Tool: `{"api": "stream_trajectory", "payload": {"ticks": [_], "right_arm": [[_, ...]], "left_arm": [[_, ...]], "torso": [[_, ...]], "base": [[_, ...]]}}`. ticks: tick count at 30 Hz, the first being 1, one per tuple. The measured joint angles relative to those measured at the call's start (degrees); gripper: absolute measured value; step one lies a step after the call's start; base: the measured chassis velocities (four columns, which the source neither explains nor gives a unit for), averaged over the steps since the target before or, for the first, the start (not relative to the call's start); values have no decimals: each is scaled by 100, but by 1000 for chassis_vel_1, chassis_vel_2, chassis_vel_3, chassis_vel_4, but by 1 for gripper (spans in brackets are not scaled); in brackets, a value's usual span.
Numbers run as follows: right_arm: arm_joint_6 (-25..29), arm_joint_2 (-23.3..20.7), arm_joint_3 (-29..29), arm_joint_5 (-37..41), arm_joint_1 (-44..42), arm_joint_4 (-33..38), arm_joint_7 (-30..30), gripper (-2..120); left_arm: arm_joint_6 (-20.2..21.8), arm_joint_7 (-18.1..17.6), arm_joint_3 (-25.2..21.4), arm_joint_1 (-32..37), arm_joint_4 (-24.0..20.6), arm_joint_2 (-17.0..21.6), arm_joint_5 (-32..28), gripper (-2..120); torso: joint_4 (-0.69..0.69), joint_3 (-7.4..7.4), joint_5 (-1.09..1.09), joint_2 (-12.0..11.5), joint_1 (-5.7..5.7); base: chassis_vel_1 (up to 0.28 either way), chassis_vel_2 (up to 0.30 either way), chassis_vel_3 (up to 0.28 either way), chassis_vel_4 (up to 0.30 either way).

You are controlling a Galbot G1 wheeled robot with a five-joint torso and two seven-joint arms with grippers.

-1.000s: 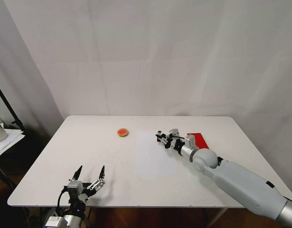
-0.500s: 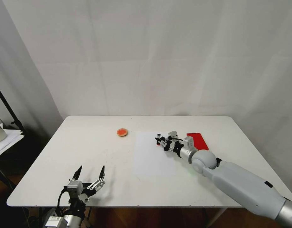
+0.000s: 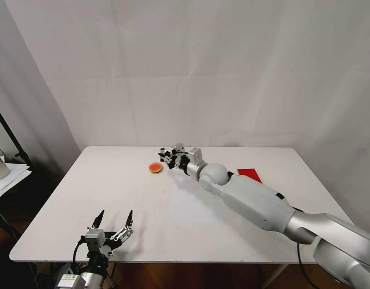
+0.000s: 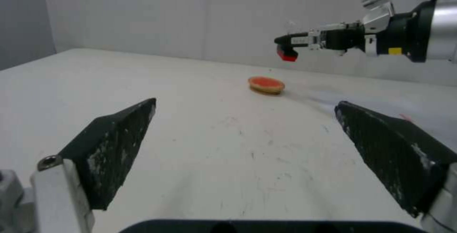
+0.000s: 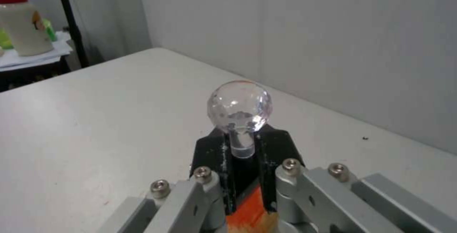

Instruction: Pick up the stamp from the ink pad and place it onto another ink pad.

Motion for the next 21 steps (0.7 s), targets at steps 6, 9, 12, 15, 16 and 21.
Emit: {"api": "stream_trajectory", "payload": {"ticks": [6, 9, 12, 15, 16, 21], "right_arm": [[11, 330, -66, -59, 47, -501, -25, 9], [25, 440, -58, -97, 48, -666, -39, 9], [39, 546, -45, -134, 48, -768, -57, 9], [47, 605, -35, -160, 34, -812, -65, 9], [51, 630, -32, -173, 20, -833, -71, 9], [66, 658, -27, -239, -48, -872, -78, 9]], "left_arm": [[0, 0, 0, 0, 0, 0, 0, 100], [0, 0, 0, 0, 0, 0, 0, 100], [0, 0, 0, -1, 0, 0, 0, 100], [0, 0, 0, 0, 0, 0, 0, 100], [0, 0, 0, 0, 0, 0, 0, 100], [0, 0, 0, 0, 0, 0, 0, 100]], "torso": [[-1, 0, 0, 0, 0], [-1, 0, 1, 0, 0], [-1, 0, 2, 0, 0], [-1, -1, 2, 0, 0], [0, -1, 2, 0, 0], [-1, 0, 3, 0, 0]], "base": [[0, 0, 0, 0], [0, 0, 0, 0], [0, 0, 0, 0], [0, 0, 0, 0], [0, 0, 0, 0], [0, 0, 0, 0]]}}
